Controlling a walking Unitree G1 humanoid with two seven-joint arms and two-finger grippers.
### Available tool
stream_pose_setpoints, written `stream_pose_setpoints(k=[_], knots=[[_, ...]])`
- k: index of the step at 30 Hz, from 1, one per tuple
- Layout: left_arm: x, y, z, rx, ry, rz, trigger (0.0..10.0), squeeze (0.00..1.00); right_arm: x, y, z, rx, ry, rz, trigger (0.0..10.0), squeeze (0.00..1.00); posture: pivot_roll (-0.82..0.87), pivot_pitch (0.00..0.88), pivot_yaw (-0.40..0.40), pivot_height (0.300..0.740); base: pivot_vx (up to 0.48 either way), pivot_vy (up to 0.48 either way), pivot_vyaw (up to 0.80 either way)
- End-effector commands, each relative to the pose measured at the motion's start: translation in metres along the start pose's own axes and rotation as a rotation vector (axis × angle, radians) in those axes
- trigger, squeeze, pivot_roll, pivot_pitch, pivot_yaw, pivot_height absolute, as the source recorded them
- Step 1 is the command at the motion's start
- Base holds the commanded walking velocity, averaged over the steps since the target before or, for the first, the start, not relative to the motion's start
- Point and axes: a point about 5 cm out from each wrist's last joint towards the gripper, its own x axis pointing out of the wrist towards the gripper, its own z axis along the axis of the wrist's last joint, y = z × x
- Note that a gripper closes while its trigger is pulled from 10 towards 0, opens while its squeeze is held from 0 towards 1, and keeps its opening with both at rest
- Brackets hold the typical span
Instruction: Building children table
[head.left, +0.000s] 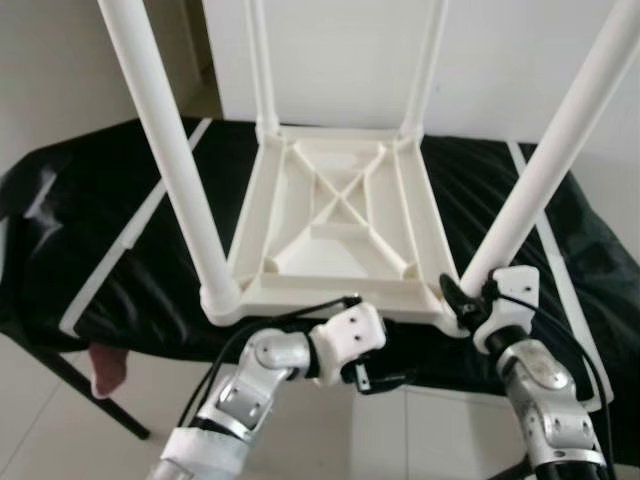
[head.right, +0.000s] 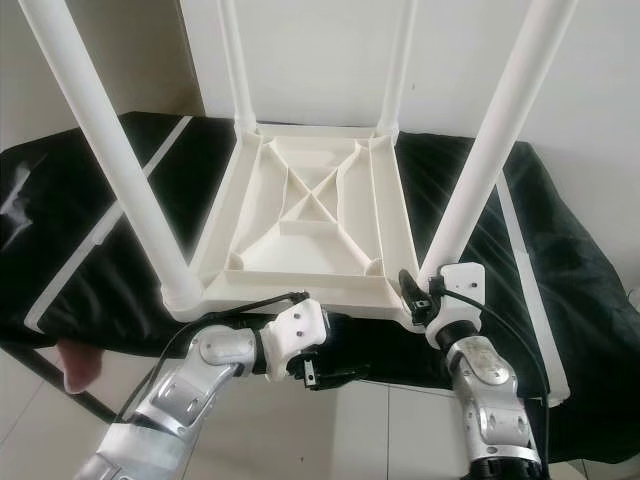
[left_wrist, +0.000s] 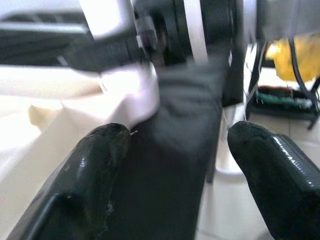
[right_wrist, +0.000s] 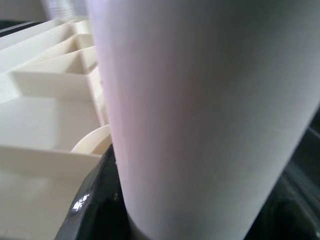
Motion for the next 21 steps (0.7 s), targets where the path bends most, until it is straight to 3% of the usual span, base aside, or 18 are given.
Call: stream_pose_setpoints(k=[1, 5, 10, 13, 21], knots=[[-0.001, 0.008, 0.000, -0.017, -0.006, 0.116, 10.0, 0.00, -0.002, 0.000, -0.008, 0.020, 0.050, -0.051, 10.0, 0.00, -0.03, 0.011, 0.008, 0.740, 0.000, 0.000, 0.00], [-0.001, 0.007, -0.001, -0.016, -0.009, 0.110, 10.0, 0.00, -0.003, 0.004, -0.014, 0.049, 0.072, -0.237, 10.0, 0.00, -0.03, 0.005, 0.003, 0.740, 0.000, 0.000, 0.00], [-0.001, 0.006, -0.002, -0.014, -0.005, 0.114, 10.0, 0.00, -0.005, 0.010, -0.018, 0.072, 0.087, -0.306, 10.0, 0.00, -0.03, 0.002, 0.000, 0.740, 0.000, 0.000, 0.00], [-0.002, 0.007, -0.005, -0.007, 0.010, 0.129, 10.0, 0.00, -0.004, 0.020, -0.020, 0.117, 0.096, -0.468, 10.0, 0.00, -0.02, 0.000, -0.006, 0.740, 0.000, 0.000, 0.00], [-0.002, 0.008, -0.007, -0.010, 0.017, 0.142, 10.0, 0.00, 0.002, 0.030, -0.015, 0.137, 0.073, -0.467, 10.0, 0.00, -0.02, 0.000, -0.008, 0.740, 0.000, 0.000, 0.00]])
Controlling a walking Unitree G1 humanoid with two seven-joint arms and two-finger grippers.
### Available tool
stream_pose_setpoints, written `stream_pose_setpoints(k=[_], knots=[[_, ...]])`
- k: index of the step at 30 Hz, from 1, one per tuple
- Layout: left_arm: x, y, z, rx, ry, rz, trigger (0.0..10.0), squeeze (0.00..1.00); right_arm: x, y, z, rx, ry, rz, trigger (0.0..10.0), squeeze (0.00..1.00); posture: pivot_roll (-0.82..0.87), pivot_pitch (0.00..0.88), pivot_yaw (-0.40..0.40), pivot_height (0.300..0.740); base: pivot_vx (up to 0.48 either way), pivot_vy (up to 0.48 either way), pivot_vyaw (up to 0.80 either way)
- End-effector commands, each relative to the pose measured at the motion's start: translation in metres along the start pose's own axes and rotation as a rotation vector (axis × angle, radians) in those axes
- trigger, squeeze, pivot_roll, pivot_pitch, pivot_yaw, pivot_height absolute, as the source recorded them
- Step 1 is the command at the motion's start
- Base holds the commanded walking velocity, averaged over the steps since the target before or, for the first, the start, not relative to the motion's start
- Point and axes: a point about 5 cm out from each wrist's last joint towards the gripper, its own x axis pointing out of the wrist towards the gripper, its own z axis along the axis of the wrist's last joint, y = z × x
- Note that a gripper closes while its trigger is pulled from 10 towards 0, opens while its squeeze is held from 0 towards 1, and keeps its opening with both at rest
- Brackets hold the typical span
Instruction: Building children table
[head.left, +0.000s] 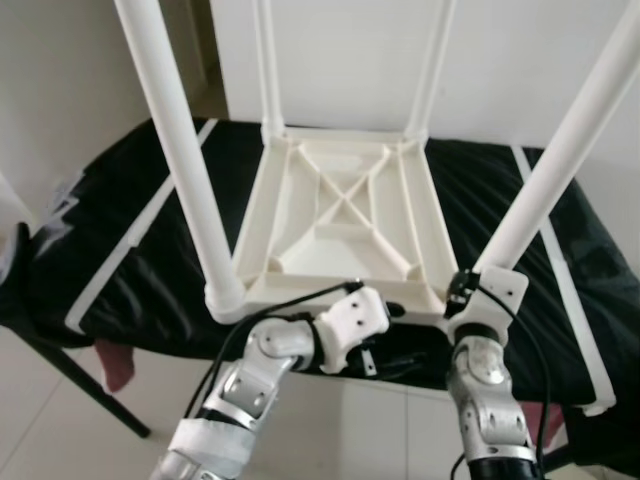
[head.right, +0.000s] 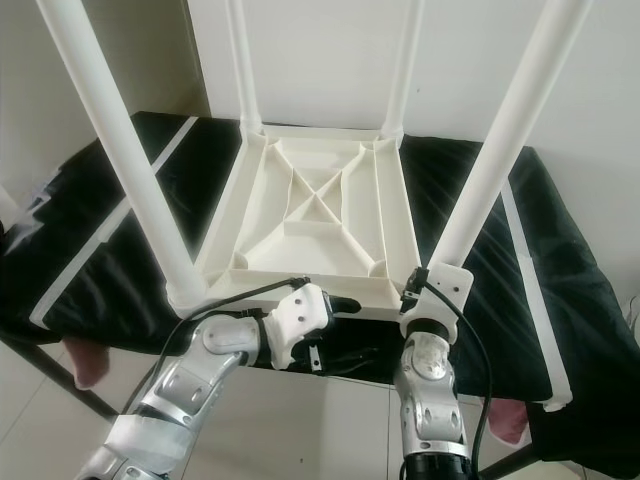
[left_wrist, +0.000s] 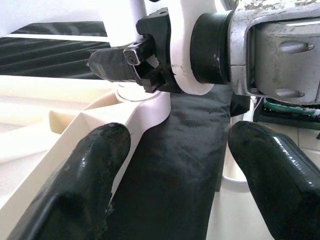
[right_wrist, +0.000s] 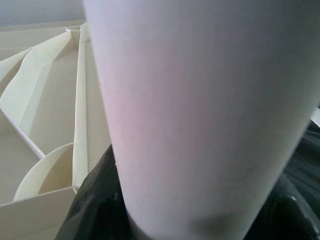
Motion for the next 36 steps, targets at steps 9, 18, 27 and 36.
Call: stream_pose_setpoints(k=[9, 18, 27, 36], knots=[[-0.001, 0.002, -0.010, 0.005, 0.043, 0.120, 10.0, 0.00, 0.000, -0.003, -0.009, -0.002, 0.032, -0.017, 10.0, 1.00, -0.02, 0.000, -0.014, 0.740, 0.000, 0.000, 0.00], [-0.004, -0.001, -0.014, -0.022, 0.060, 0.122, 10.0, 0.00, -0.022, -0.006, -0.010, -0.024, -0.030, 0.180, 10.0, 0.00, -0.02, 0.000, -0.019, 0.740, 0.000, 0.000, 0.00], [-0.015, 0.006, -0.019, -0.010, 0.081, 0.110, 10.0, 0.00, -0.041, -0.017, -0.011, -0.064, -0.056, 0.255, 10.0, 0.00, -0.03, 0.000, -0.001, 0.740, 0.000, 0.000, 0.00], [-0.028, 0.017, -0.021, -0.009, 0.108, 0.117, 10.0, 0.00, -0.063, -0.018, -0.021, -0.079, -0.014, 0.384, 10.0, 0.00, -0.04, 0.005, 0.008, 0.740, 0.000, 0.000, 0.00]])
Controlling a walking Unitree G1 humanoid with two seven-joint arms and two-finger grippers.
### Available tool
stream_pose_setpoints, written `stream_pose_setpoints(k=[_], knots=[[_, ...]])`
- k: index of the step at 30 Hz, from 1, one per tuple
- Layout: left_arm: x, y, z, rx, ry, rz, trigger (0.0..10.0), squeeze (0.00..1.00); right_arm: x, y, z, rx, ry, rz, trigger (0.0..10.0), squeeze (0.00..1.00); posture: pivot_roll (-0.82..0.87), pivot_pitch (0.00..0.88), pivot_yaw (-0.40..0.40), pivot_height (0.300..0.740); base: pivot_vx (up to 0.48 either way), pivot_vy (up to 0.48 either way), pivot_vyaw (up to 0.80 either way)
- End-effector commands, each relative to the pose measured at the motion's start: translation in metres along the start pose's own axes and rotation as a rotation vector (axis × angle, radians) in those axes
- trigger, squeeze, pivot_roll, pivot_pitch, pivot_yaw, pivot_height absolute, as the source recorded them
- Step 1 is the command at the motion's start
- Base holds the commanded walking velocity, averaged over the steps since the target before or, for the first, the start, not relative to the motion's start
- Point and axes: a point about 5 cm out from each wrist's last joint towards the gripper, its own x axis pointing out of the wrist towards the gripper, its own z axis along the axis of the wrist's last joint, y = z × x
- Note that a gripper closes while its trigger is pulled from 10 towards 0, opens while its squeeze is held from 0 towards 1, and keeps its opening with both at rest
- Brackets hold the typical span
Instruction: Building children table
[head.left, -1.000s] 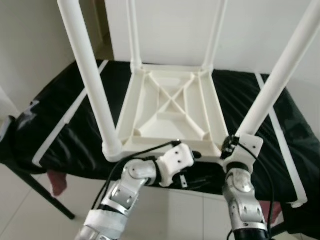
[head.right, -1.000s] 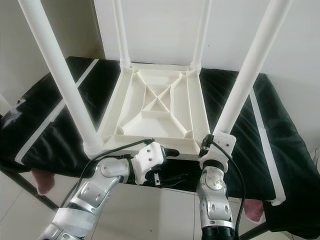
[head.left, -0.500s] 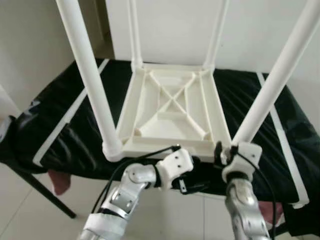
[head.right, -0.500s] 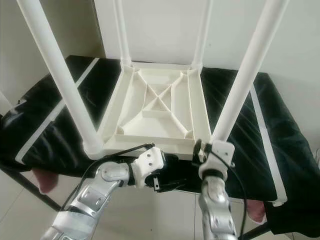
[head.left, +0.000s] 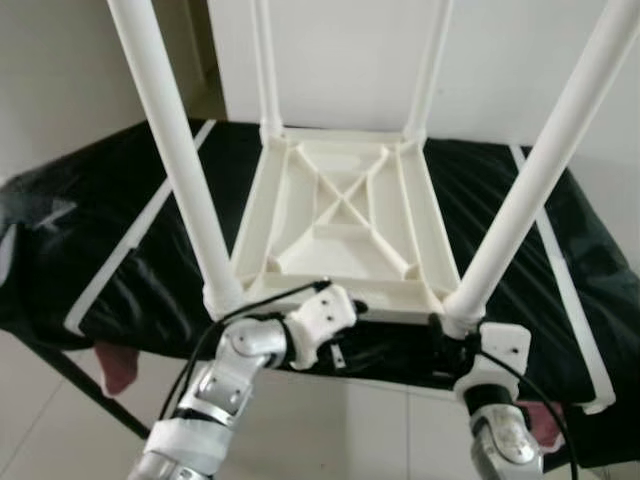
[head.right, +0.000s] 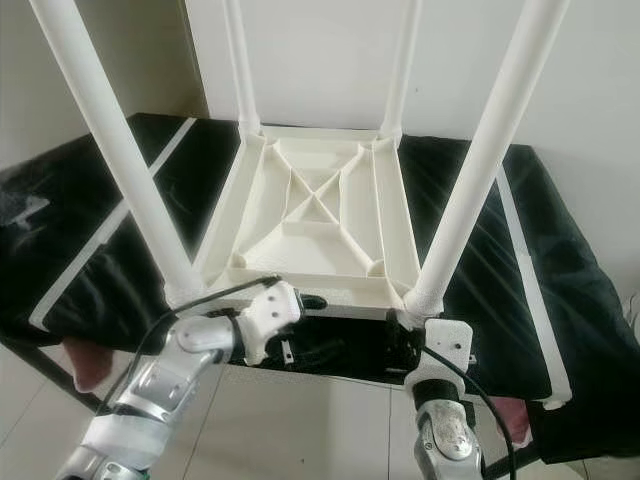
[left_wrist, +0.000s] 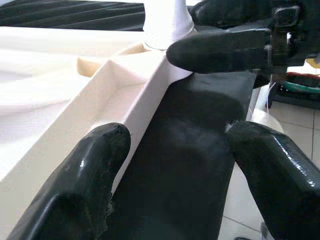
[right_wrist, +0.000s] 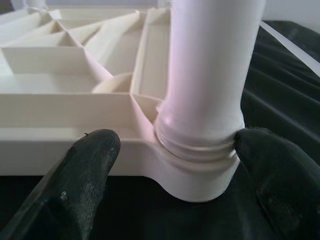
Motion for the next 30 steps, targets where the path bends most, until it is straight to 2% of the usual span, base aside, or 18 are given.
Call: stream_pose_setpoints(k=[1, 5, 7, 11, 14, 19, 22, 26, 28, 30], knots=[[-0.003, 0.004, 0.006, -0.036, -0.037, 0.043, 10.0, 0.00, -0.007, 0.011, -0.003, 0.030, 0.019, 0.115, 10.0, 0.00, -0.04, 0.009, 0.010, 0.740, 0.000, 0.000, 0.00], [-0.003, 0.001, 0.008, -0.033, -0.041, 0.024, 10.0, 0.00, -0.007, 0.016, -0.003, 0.043, 0.023, 0.169, 10.0, 0.00, -0.04, 0.012, 0.012, 0.740, 0.000, 0.000, 0.00], [-0.004, -0.006, 0.005, 0.003, -0.023, -0.002, 10.0, 0.00, -0.003, 0.021, -0.002, 0.017, 0.020, 0.223, 10.0, 0.00, -0.03, 0.015, 0.013, 0.740, 0.000, 0.000, 0.00], [-0.005, -0.009, 0.004, 0.001, -0.026, -0.015, 10.0, 0.00, 0.000, 0.027, 0.000, 0.012, 0.015, 0.294, 10.0, 0.00, -0.03, 0.018, 0.013, 0.740, 0.000, 0.000, 0.00], [-0.007, -0.008, 0.003, -0.003, -0.019, -0.011, 10.0, 0.00, 0.001, 0.030, 0.001, 0.018, 0.010, 0.328, 10.0, 0.00, -0.02, 0.020, 0.013, 0.740, 0.000, 0.000, 0.00], [-0.019, 0.005, -0.001, -0.006, 0.013, 0.033, 10.0, 0.00, 0.007, 0.036, 0.007, 0.033, -0.019, 0.378, 10.0, 0.00, -0.01, 0.022, 0.014, 0.740, 0.000, 0.000, 0.00], [-0.033, 0.012, -0.006, -0.028, 0.053, 0.043, 10.0, 0.00, 0.019, 0.033, 0.014, 0.044, -0.053, 0.353, 10.0, 0.00, -0.01, 0.022, 0.011, 0.740, 0.000, 0.000, 0.00], [-0.039, 0.011, -0.008, -0.041, 0.074, 0.022, 10.0, 0.00, 0.023, 0.027, 0.016, 0.031, -0.064, 0.329, 10.0, 0.00, 0.00, 0.023, 0.010, 0.740, 0.000, 0.000, 0.00], [-0.050, 0.011, -0.012, -0.030, 0.112, 0.017, 10.0, 0.00, 0.029, 0.011, 0.017, 0.001, -0.077, 0.261, 10.0, 0.00, 0.00, 0.024, 0.005, 0.740, 0.000, 0.000, 0.00], [-0.052, 0.012, -0.012, -0.030, 0.121, 0.026, 10.0, 0.00, 0.031, 0.006, 0.018, -0.007, -0.079, 0.240, 10.0, 0.00, 0.00, 0.024, 0.005, 0.740, 0.000, 0.000, 0.00]])
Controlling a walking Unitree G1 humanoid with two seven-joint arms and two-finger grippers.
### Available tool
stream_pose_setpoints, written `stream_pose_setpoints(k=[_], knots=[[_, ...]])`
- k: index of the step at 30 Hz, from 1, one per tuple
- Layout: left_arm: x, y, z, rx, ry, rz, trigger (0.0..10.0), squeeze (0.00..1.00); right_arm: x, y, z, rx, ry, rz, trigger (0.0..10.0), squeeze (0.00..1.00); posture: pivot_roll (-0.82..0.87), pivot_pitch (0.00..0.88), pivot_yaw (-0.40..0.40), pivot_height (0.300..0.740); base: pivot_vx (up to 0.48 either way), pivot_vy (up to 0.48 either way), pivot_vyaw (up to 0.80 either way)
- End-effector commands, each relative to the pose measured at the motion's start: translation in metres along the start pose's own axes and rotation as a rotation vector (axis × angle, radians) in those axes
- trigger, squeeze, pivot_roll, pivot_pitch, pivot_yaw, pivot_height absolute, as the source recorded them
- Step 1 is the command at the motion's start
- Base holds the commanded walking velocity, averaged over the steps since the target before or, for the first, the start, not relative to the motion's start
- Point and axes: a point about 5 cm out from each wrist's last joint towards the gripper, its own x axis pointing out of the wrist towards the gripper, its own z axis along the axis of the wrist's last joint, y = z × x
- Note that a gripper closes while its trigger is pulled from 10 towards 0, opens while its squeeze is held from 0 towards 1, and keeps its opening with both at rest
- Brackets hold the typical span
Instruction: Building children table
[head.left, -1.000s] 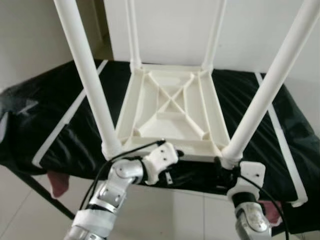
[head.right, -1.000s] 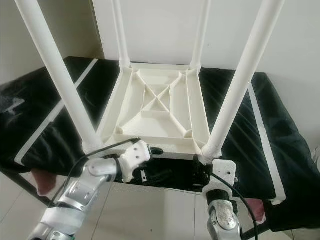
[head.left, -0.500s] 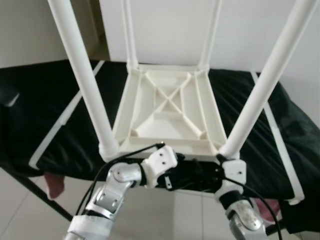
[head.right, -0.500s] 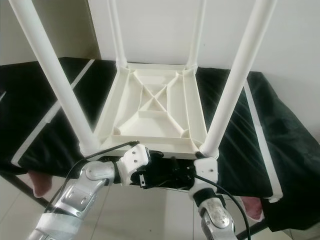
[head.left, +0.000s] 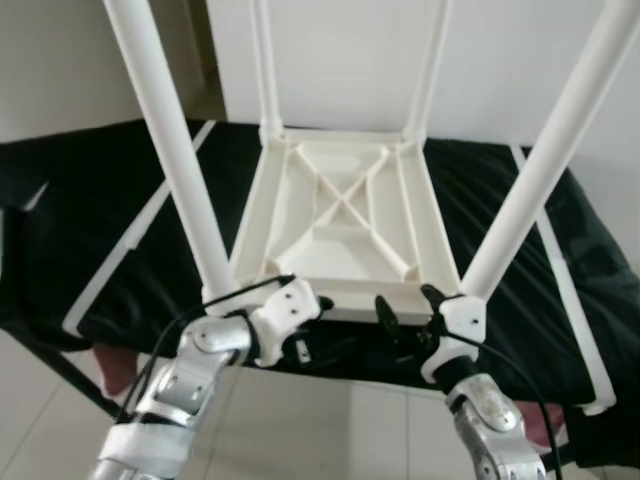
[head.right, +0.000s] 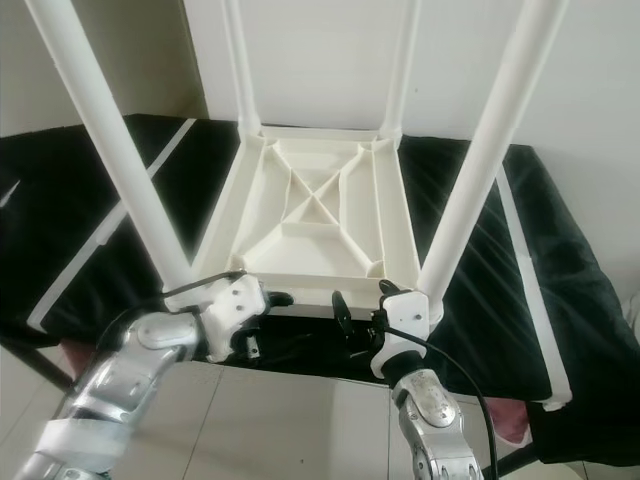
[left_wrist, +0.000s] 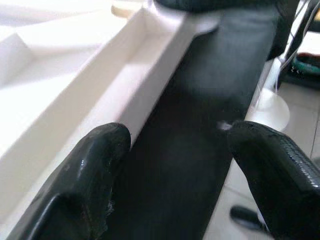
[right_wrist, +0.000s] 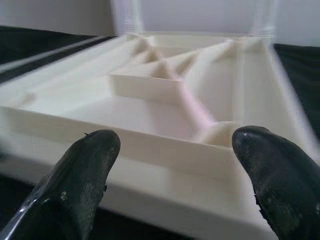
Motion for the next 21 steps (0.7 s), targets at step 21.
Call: stream_pose_setpoints(k=[21], knots=[[-0.076, 0.012, -0.008, -0.030, 0.178, -0.068, 10.0, 0.00, -0.001, -0.070, 0.003, -0.075, -0.006, -0.296, 10.0, 0.00, 0.00, 0.035, 0.007, 0.740, 0.000, 0.000, 0.00]])
